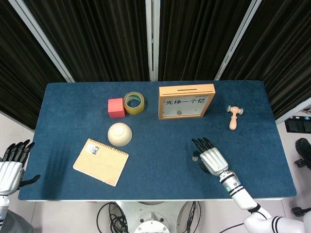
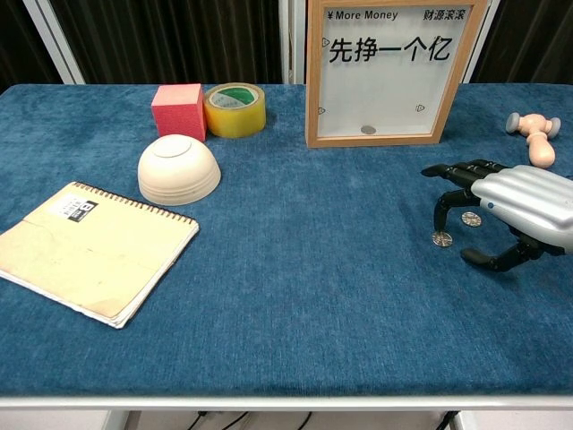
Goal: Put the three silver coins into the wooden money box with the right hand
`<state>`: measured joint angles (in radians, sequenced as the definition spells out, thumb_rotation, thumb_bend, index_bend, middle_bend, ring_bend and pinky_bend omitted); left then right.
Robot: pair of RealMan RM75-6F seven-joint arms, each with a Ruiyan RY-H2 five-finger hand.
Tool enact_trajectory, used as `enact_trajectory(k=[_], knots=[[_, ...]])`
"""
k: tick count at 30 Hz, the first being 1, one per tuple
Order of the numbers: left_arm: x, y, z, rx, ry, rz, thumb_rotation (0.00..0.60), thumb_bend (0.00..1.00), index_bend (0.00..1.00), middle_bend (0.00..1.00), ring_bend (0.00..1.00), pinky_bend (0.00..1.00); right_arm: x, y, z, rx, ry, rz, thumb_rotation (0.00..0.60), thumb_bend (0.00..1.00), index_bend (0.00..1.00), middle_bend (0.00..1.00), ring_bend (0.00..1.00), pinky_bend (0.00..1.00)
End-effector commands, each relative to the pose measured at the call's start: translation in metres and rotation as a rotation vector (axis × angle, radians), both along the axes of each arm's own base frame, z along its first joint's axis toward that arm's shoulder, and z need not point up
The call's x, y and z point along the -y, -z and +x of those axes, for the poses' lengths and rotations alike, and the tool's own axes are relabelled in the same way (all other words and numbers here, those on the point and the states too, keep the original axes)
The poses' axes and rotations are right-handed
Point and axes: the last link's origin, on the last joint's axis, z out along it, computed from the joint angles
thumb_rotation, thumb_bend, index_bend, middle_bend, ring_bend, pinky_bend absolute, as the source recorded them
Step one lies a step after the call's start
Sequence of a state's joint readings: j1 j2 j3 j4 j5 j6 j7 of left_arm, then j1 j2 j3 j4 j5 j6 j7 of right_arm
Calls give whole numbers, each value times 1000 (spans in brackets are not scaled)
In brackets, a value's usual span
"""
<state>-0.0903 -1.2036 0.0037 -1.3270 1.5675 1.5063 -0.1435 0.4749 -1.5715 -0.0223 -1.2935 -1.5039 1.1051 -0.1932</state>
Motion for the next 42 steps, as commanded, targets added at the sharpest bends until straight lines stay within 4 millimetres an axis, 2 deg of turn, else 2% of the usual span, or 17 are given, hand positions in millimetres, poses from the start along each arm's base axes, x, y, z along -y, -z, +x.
enact_trajectory(k=[1,22,42], knots=[[0,0,0,1,0,0,600,0,7,0,0,0,0,1,0,-1,0,2,600,333,397,0,0,0],[-1,-1,-3,13,-2,-6,600,0,7,0,0,0,2,5,1,-14,4,10,600,337,396,0,0,0],[-4,-5,-9,26,-9,-4,600,0,6,0,0,0,9,13,7,-37,-20,-20,600,343,518,0,0,0]])
